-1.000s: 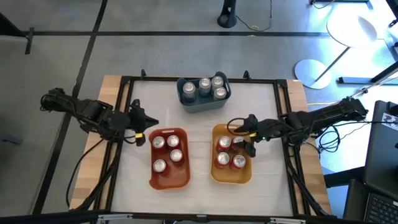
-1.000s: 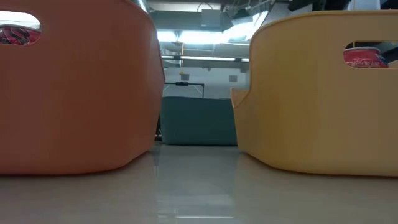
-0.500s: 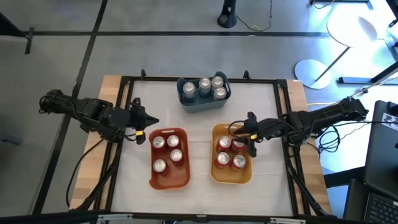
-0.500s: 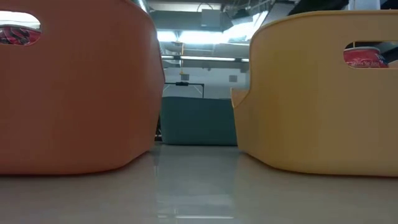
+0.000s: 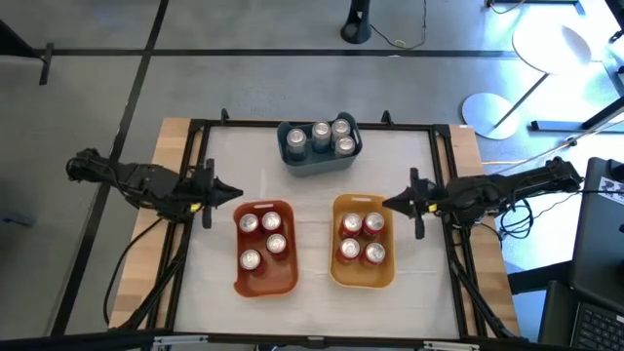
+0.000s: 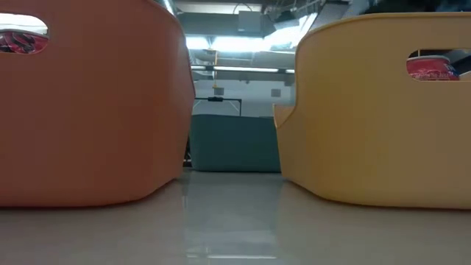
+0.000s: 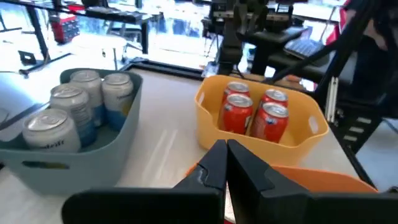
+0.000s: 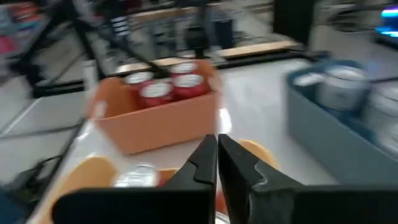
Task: Sort soda cans
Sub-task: Return to Home Position
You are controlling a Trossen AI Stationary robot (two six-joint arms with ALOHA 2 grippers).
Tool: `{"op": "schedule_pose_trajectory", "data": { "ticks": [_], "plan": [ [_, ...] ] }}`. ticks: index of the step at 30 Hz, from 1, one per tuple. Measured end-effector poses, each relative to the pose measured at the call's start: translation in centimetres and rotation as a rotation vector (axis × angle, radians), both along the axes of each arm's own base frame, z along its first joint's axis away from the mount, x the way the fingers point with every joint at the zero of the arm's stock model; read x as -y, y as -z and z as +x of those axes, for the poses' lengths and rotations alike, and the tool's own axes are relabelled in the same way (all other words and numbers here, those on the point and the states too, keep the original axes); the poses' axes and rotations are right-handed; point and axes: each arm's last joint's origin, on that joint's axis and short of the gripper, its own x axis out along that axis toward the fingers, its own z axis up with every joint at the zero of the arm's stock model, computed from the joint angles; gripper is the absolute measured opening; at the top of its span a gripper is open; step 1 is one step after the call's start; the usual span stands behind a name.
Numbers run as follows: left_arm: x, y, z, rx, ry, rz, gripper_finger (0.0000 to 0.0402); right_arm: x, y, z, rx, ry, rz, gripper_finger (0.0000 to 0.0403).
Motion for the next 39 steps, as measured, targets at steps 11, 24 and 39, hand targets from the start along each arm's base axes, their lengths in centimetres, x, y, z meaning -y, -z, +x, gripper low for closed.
{"op": "schedule_pose_trajectory", "data": {
  "ticks": [11,24,39],
  "plan": [
    [-0.7,1.2,-1.3,-0.012,-0.058,-0.046,0.0001,1.1,1.7,-2.5,0.012,0.131,-0.001,0.0011],
    [0.3,4.6,-1.6,0.261,0.351,0.066,0.0001,0.4,5.6,-3.2,0.264,-0.188,-0.01,0.0012],
    [-1.3,8.2,-2.3,0.29,0.115,0.085,0.0001,1.4,8.6,-4.0,0.368,-0.167,-0.045,0.0012]
  ]
}}
